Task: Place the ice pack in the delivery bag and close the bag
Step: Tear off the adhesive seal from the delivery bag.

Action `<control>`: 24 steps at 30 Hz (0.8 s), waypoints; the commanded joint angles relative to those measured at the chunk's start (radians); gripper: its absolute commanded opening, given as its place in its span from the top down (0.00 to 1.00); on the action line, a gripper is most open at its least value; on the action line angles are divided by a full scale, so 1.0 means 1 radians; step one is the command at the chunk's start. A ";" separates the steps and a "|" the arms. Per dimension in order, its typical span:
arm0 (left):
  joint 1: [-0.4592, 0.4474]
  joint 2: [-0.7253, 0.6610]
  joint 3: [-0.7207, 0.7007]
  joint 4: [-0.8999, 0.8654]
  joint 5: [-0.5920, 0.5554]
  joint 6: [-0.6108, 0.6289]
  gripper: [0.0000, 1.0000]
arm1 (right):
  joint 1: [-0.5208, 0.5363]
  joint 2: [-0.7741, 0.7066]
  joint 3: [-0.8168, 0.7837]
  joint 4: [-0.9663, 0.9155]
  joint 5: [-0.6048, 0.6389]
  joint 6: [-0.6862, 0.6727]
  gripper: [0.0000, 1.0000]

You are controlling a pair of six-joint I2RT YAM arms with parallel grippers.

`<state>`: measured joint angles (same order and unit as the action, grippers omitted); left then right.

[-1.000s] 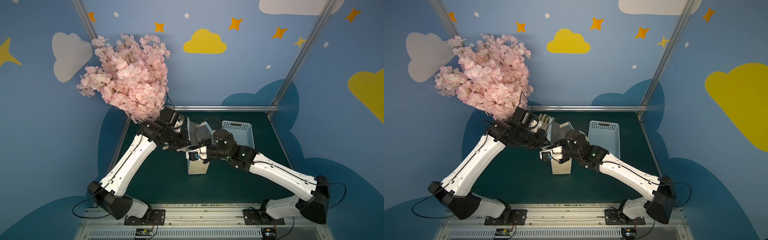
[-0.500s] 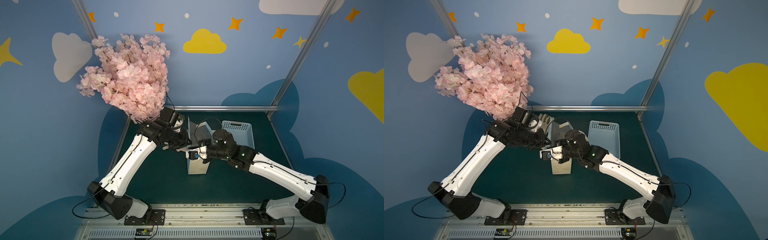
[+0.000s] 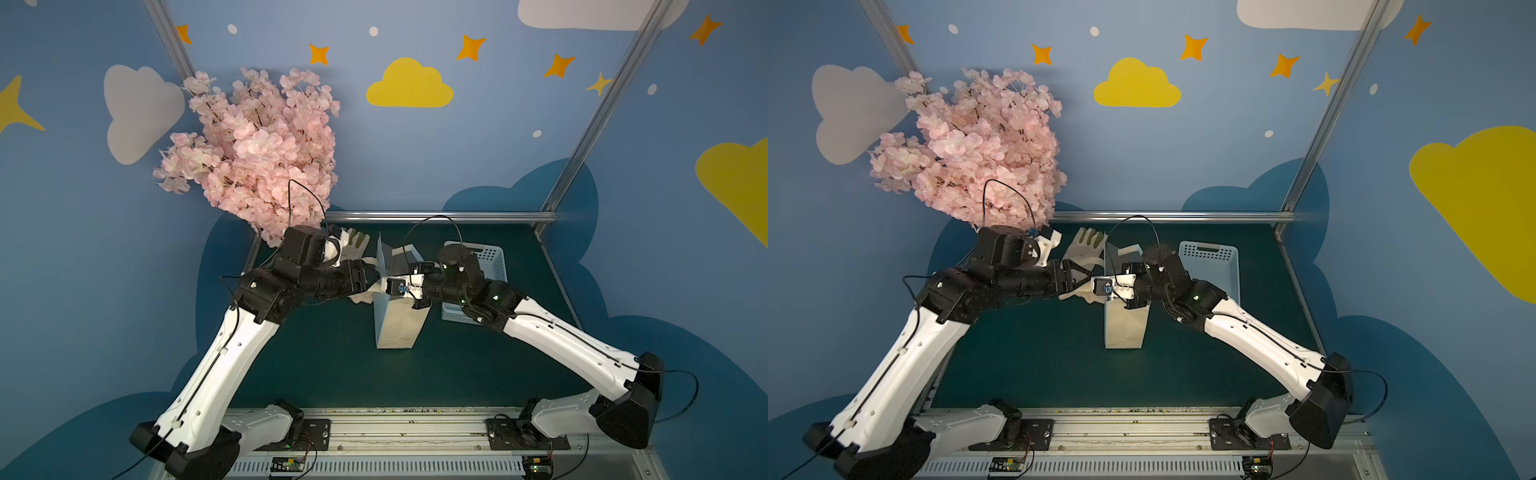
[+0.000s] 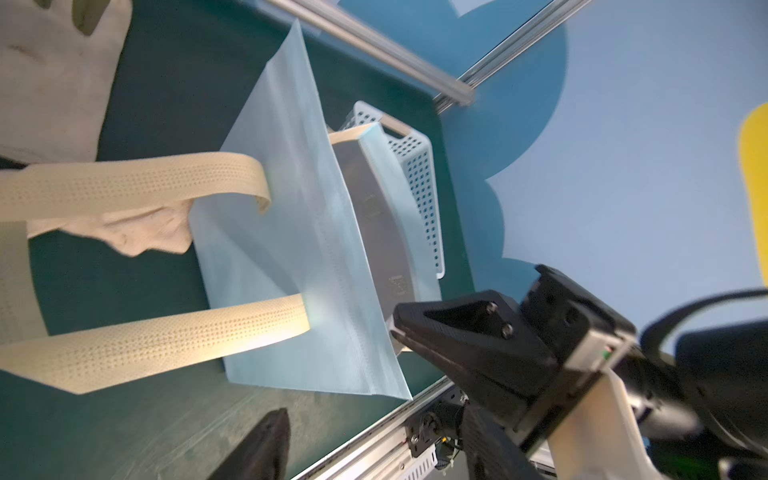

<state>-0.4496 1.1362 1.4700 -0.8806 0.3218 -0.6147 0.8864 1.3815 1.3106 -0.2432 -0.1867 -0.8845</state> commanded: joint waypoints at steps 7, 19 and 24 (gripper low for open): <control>-0.001 -0.079 -0.206 0.304 0.182 0.057 0.34 | -0.027 -0.018 0.019 -0.011 0.019 0.066 1.00; 0.002 -0.119 -0.282 0.300 0.112 0.213 0.22 | -0.102 0.135 0.309 0.034 0.248 0.134 1.00; 0.006 -0.134 -0.286 0.235 0.124 0.313 0.21 | -0.161 0.250 0.496 0.064 0.280 0.130 1.00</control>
<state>-0.4484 1.0164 1.1828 -0.6182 0.4408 -0.3923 0.7517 1.5906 1.7199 -0.2279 0.0437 -0.7734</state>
